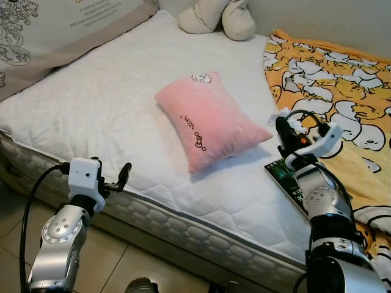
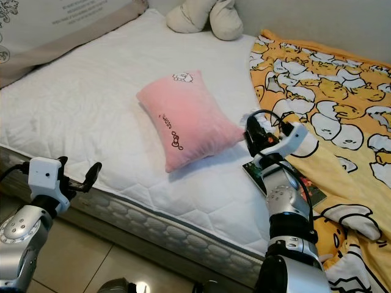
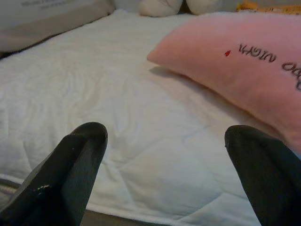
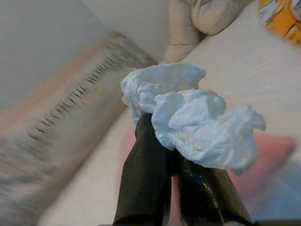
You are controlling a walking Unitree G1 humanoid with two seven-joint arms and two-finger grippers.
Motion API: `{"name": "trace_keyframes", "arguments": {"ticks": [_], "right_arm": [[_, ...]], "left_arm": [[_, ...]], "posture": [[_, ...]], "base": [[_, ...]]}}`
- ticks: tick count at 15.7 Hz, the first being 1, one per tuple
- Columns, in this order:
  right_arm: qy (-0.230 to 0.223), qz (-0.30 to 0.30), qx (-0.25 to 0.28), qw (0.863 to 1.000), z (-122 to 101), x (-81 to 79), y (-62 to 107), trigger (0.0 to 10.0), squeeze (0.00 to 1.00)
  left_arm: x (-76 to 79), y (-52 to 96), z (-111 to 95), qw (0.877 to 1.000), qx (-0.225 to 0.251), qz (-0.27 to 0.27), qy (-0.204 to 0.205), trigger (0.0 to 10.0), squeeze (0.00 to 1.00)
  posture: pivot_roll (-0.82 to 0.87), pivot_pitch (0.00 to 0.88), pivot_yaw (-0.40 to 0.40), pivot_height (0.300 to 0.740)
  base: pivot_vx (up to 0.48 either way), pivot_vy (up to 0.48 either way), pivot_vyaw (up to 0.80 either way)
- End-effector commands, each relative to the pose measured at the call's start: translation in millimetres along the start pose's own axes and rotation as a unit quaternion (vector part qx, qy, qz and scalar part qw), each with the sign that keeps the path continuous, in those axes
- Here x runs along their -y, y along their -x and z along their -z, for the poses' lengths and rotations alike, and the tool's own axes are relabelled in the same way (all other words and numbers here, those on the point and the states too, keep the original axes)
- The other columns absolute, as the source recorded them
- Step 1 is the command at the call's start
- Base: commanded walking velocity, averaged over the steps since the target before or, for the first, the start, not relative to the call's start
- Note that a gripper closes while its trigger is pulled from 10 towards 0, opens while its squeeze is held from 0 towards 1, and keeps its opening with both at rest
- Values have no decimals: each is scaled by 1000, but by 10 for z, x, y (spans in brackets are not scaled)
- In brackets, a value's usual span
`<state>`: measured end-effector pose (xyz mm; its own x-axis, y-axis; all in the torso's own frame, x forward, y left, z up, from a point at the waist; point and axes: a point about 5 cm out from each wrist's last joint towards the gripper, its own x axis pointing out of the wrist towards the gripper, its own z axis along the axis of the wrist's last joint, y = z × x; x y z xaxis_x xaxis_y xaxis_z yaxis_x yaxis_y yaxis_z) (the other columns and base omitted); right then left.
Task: Clean up the room
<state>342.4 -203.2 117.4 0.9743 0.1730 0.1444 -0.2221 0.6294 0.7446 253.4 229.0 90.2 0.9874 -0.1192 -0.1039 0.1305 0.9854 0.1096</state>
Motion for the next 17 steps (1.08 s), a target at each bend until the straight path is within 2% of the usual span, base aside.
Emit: {"name": "trace_keyframes", "arguments": {"ticks": [1,3,4,6,7,8,9,10,12,14,15,17], "right_arm": [[-52,-42,29,997,-159,-98,-2,0,0],[-40,-63,13,997,-182,-170,36,0,0],[-50,-82,9,995,-190,-232,47,0,0],[64,-90,-28,994,-137,-368,70,0,0],[194,-65,-54,977,-26,-405,112,10000,0],[231,-63,-59,969,18,-422,136,10000,0],[290,-79,-69,951,99,-479,197,10000,0],[313,-70,-97,942,243,-475,294,10000,0],[309,-78,-113,941,423,-519,399,10000,0],[306,-82,-128,940,555,-525,494,10000,0],[305,-80,-132,940,597,-513,537,10000,0],[284,-55,-131,948,631,-461,612,10000,0]], "left_arm": [[64,-1,-112,1000,18,5,-2,10000,0],[103,17,-153,1000,24,1,-3,10000,0],[122,22,-176,1000,27,0,-2,10000,0],[131,45,-196,1000,15,-19,20,10000,0],[107,29,-208,999,11,-43,-5,10000,0],[95,17,-209,998,8,-55,-20,10000,0],[105,5,-204,998,6,-61,-33,10000,0],[163,-10,-199,998,7,-57,-38,10000,0],[297,-46,-274,999,20,-40,-22,10000,0],[391,-74,-295,999,24,-17,-33,10000,0],[392,-87,-291,999,21,-21,-37,10000,0],[386,-94,-295,999,20,-26,-15,10000,0]], "posture": [[86,0,-52,740],[87,0,-50,740],[87,0,-50,740],[82,0,-46,740],[70,0,-38,740],[70,0,-37,740],[69,0,-34,740],[54,0,-19,740],[42,0,-2,740],[39,0,4,740],[37,0,9,740],[34,0,21,740]], "base": [[0,0,0],[0,0,0],[0,0,0],[0,0,0],[0,0,0],[0,0,0],[0,0,800],[0,0,800],[0,0,800],[0,0,800],[0,0,800],[0,0,800]]}}
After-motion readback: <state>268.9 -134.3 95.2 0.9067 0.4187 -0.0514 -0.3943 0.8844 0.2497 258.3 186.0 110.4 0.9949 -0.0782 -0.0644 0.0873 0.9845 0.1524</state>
